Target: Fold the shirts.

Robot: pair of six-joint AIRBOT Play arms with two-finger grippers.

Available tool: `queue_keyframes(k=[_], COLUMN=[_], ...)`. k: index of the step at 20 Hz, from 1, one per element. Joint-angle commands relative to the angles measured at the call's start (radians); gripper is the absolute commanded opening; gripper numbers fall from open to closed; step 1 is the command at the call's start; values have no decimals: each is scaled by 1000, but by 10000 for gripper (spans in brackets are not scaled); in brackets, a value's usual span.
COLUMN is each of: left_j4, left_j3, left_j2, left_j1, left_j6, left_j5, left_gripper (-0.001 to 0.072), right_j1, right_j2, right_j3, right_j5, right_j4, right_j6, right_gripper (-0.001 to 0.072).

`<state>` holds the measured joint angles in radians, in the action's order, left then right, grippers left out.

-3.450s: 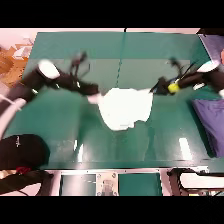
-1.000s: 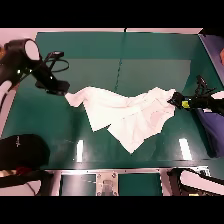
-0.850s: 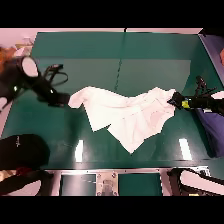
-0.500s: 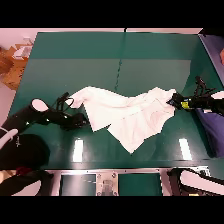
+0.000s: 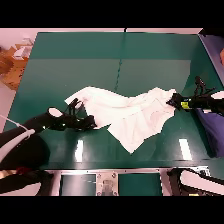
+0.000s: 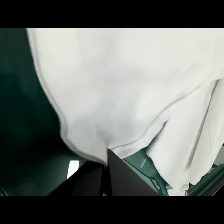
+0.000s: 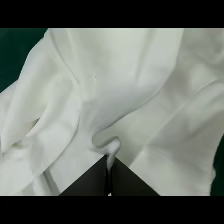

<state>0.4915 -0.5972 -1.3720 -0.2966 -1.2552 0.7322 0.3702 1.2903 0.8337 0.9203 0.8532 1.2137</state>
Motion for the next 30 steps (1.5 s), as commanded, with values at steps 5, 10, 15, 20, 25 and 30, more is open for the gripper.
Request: queue_keyframes(k=[5, 10, 15, 20, 25, 30], left_j4=[94, 210, 426, 552, 546, 553], left_j3=[-324, -848, -1447, -1585, -1581, -1578], left_j2=[129, 328, 342, 425, 477, 473], left_j1=[150, 183, 183, 183, 183, 183], left_j6=[9, -40, -142, -211, -211, -211], left_j5=[232, 255, 372, 380, 369, 370], left_gripper=[20, 20, 20, 21, 21, 21], right_j1=[3, 27, 115, 236, 247, 247], right_j2=[-43, -147, -227, -342, -435, -410], right_j3=[219, 698, 1115, 1259, 1259, 1257], right_j5=[185, 314, 311, 154, -51, -124], right_j4=[5, 5, 5, 4, 4, -15], right_j6=[25, 163, 360, 446, 448, 454], right_gripper=[13, 13, 13, 13, 13, 13])
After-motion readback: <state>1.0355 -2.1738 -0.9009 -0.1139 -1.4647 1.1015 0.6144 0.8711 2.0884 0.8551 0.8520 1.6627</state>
